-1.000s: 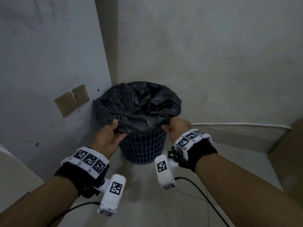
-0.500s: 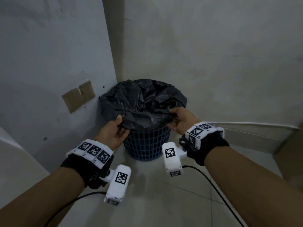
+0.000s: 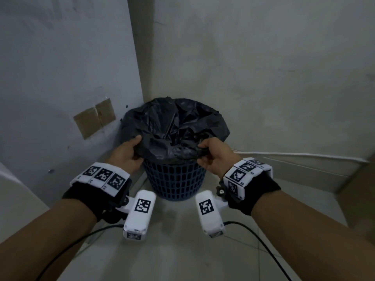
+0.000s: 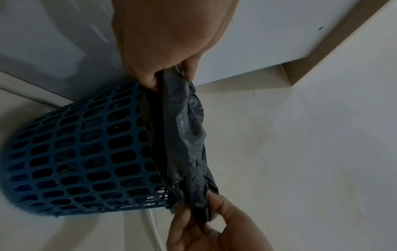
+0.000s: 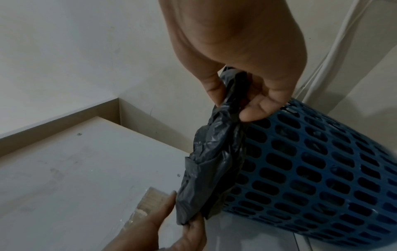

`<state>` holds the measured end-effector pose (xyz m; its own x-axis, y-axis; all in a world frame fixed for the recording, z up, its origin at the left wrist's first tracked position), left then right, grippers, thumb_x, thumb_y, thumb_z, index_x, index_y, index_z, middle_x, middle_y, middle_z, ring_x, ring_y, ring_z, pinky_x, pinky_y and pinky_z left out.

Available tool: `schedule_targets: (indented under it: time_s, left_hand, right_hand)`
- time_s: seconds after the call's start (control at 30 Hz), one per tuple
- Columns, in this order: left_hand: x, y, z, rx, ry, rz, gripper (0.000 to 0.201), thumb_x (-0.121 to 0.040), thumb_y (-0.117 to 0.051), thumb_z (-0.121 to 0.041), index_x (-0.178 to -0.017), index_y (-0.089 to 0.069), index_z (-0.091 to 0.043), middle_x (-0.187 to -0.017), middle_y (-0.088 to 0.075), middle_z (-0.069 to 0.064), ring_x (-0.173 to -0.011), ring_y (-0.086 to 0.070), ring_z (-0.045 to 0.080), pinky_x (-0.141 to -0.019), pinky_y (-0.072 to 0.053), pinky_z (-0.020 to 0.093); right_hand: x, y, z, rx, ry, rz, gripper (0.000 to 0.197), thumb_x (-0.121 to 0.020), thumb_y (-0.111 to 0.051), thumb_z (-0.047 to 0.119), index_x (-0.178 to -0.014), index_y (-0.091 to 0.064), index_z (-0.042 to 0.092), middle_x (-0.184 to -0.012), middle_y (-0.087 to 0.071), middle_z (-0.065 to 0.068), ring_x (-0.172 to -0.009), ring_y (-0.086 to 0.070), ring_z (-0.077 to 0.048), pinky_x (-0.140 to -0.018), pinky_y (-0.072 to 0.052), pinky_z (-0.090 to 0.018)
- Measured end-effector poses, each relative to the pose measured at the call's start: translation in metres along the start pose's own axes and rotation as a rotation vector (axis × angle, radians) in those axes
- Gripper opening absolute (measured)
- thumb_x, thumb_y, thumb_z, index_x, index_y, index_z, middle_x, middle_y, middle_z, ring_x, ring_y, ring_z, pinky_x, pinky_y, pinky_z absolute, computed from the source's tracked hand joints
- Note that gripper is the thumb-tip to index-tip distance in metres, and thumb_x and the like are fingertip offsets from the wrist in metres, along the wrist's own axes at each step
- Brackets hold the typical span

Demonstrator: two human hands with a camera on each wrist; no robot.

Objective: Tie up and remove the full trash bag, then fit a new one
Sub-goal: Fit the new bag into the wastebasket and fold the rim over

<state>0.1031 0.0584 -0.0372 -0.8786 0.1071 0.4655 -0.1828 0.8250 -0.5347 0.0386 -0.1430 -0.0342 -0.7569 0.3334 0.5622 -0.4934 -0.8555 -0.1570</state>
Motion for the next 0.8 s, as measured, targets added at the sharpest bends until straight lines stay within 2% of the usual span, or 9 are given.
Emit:
schedule_targets:
  time_s: [0.07,0.13,0.17,0.23,0.33,0.4,0.53,0.67,0.8]
  left_hand:
    - [-0.001,0.005,-0.001,-0.063,0.041,-0.04,0.022,-0.099,-0.047,-0.012,-0.079,-0.054,-0.009,-0.094,-0.07,0.005,-0.08,-0.067,0.015,-0.082,-0.046,0.021]
    - [0.001,0.007,-0.001,-0.144,0.07,-0.083,0.025,-0.099,-0.049,-0.015,-0.074,-0.05,-0.011,-0.05,-0.064,0.002,-0.056,-0.063,0.015,-0.059,-0.047,0.016]
    - [0.001,0.008,-0.001,-0.156,0.071,-0.095,0.025,-0.098,-0.05,-0.016,-0.074,-0.049,-0.012,-0.046,-0.062,0.002,-0.059,-0.058,0.016,-0.054,-0.047,0.02]
    - [0.001,0.006,-0.003,-0.156,0.068,-0.088,0.02,-0.099,-0.049,-0.014,-0.079,-0.052,-0.01,-0.08,-0.069,0.004,-0.077,-0.055,0.018,-0.062,-0.051,0.024]
    - [0.002,0.0,-0.004,-0.169,0.009,-0.073,0.022,-0.099,-0.047,-0.01,-0.118,-0.057,-0.004,-0.134,-0.053,0.008,-0.11,-0.056,0.023,-0.088,-0.042,0.034]
    - [0.002,-0.002,-0.004,-0.169,-0.031,-0.067,0.031,-0.1,-0.045,-0.009,-0.13,-0.052,-0.003,-0.131,-0.054,0.008,-0.11,-0.056,0.023,-0.09,-0.041,0.031]
    - [-0.01,0.002,-0.002,-0.147,-0.062,-0.05,0.016,-0.1,-0.044,-0.007,-0.092,-0.058,-0.005,-0.106,-0.058,0.006,-0.075,-0.055,0.014,-0.093,-0.042,0.026]
    - [-0.015,0.005,-0.004,-0.13,-0.12,-0.066,0.034,-0.099,-0.047,-0.008,-0.131,-0.051,0.0,-0.12,-0.06,0.009,-0.081,-0.056,0.017,-0.088,-0.043,0.028]
    - [-0.016,0.003,-0.006,-0.136,-0.122,-0.079,0.036,-0.1,-0.046,-0.008,-0.135,-0.049,0.0,-0.138,-0.052,0.013,-0.123,-0.051,0.026,-0.092,-0.044,0.032]
  right_hand:
    - [0.0,0.001,-0.002,0.028,-0.018,-0.011,0.021,-0.09,-0.053,0.004,-0.072,-0.046,0.01,-0.07,-0.048,-0.006,-0.058,-0.045,-0.018,-0.051,-0.044,-0.027]
    - [0.0,0.005,-0.002,0.039,-0.039,0.002,0.023,-0.091,-0.055,0.005,-0.07,-0.046,0.01,-0.07,-0.046,-0.005,-0.061,-0.043,-0.018,-0.064,-0.046,-0.028]
    - [-0.001,0.006,-0.002,0.038,-0.055,0.011,0.022,-0.091,-0.056,0.005,-0.071,-0.047,0.01,-0.073,-0.046,-0.005,-0.064,-0.044,-0.018,-0.075,-0.046,-0.03]
    - [-0.005,0.004,-0.004,-0.003,-0.052,0.033,0.014,-0.089,-0.058,0.004,-0.078,-0.051,0.009,-0.088,-0.054,-0.008,-0.079,-0.053,-0.022,-0.09,-0.046,-0.035]
    - [-0.011,-0.003,-0.006,-0.086,0.013,0.0,0.014,-0.084,-0.059,-0.001,-0.096,-0.056,0.006,-0.113,-0.06,-0.013,-0.1,-0.061,-0.029,-0.085,-0.054,-0.038]
    - [-0.014,-0.004,-0.007,-0.154,0.058,-0.03,0.025,-0.083,-0.057,-0.005,-0.107,-0.057,0.003,-0.111,-0.061,-0.015,-0.089,-0.062,-0.028,-0.068,-0.056,-0.035]
    - [-0.015,-0.001,-0.006,-0.18,0.067,-0.008,0.025,-0.084,-0.059,-0.007,-0.107,-0.056,0.003,-0.095,-0.061,-0.013,-0.075,-0.06,-0.024,-0.056,-0.053,-0.03]
    - [-0.016,0.0,-0.006,-0.224,0.009,0.121,0.011,-0.088,-0.058,-0.008,-0.095,-0.06,0.001,-0.093,-0.063,-0.013,-0.085,-0.062,-0.025,-0.081,-0.056,-0.033]
    - [-0.011,-0.005,-0.006,-0.251,-0.043,0.194,0.011,-0.09,-0.056,-0.008,-0.087,-0.061,0.001,-0.092,-0.064,-0.013,-0.097,-0.061,-0.026,-0.1,-0.048,-0.036]
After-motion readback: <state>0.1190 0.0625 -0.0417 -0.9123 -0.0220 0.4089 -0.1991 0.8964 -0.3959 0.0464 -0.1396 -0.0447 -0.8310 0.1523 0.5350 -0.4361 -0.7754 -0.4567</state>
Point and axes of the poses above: each hand's wrist, its own x-axis away from the middle knuckle, its own y-axis out of the back of the hand, z = x × y, the point moved 5 cm from there along -x, towards the middle knuckle
